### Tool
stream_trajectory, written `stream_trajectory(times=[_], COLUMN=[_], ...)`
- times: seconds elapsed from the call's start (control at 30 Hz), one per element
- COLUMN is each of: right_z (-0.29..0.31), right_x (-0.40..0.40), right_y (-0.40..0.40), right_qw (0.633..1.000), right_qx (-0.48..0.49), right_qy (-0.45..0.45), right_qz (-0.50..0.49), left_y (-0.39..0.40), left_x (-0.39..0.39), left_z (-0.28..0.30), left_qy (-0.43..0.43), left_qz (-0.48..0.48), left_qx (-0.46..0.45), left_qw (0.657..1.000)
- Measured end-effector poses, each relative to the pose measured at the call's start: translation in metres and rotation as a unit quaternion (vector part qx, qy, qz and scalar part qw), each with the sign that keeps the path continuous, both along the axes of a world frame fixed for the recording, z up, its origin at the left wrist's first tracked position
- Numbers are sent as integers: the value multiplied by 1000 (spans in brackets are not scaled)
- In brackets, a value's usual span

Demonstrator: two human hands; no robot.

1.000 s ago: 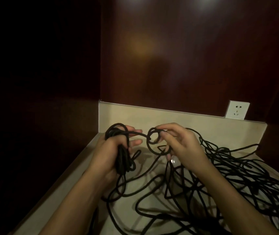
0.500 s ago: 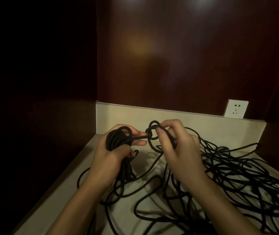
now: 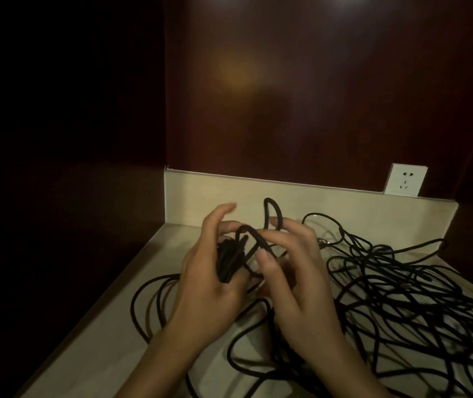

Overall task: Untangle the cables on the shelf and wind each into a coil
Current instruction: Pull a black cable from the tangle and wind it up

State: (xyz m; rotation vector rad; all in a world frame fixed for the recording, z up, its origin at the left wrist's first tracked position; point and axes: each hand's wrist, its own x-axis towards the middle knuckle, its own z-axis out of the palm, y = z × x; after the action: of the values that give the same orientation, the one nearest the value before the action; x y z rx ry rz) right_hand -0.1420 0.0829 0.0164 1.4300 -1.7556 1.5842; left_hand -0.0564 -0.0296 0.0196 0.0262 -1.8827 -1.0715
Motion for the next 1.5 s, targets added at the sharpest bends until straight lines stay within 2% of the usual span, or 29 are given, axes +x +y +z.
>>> stream_trajectory(times=[0.1,0.2,0.3,0.37,0.47,0.57,0.63,0.77,0.83,0.93,1.13,1.33,1.5], right_z=[-4,-3,-3,-3,2,9,11,10,11,15,18,27,29], right_x=[3,0,2,7,14,10,9,10,9,5,3,7,3], right_y=[3,9,14,14,14,15,16,17,16,13,12,14,18], right_qw=[1000,999,995,983,948,937,941,954,951,942,927,937,924], right_qx=[7,16,21,-49,-138,-72,-43,-75,-84,-38,48,106,141], right_qy=[-8,3,14,-96,-263,-322,-305,-265,-277,-311,-343,-291,-298], right_qz=[21,40,93,148,115,119,137,118,112,119,146,161,192], left_y=[-1,-2,-1,0,4,3,0,2,1,4,12,9,8], left_x=[-1,1,4,4,3,2,1,4,4,2,0,-4,-3], left_z=[-4,-4,1,2,2,1,0,3,2,0,-3,-6,-10], left_qy=[-59,-105,-125,-131,-121,-124,-122,-135,-132,-146,-172,-116,-84], left_qz=[7,72,113,133,152,162,175,153,137,125,187,233,198], left_qx=[-74,-192,-242,-252,-262,-260,-262,-253,-256,-268,-268,-250,-255], left_qw=[995,973,955,949,945,944,941,946,948,944,929,933,943])
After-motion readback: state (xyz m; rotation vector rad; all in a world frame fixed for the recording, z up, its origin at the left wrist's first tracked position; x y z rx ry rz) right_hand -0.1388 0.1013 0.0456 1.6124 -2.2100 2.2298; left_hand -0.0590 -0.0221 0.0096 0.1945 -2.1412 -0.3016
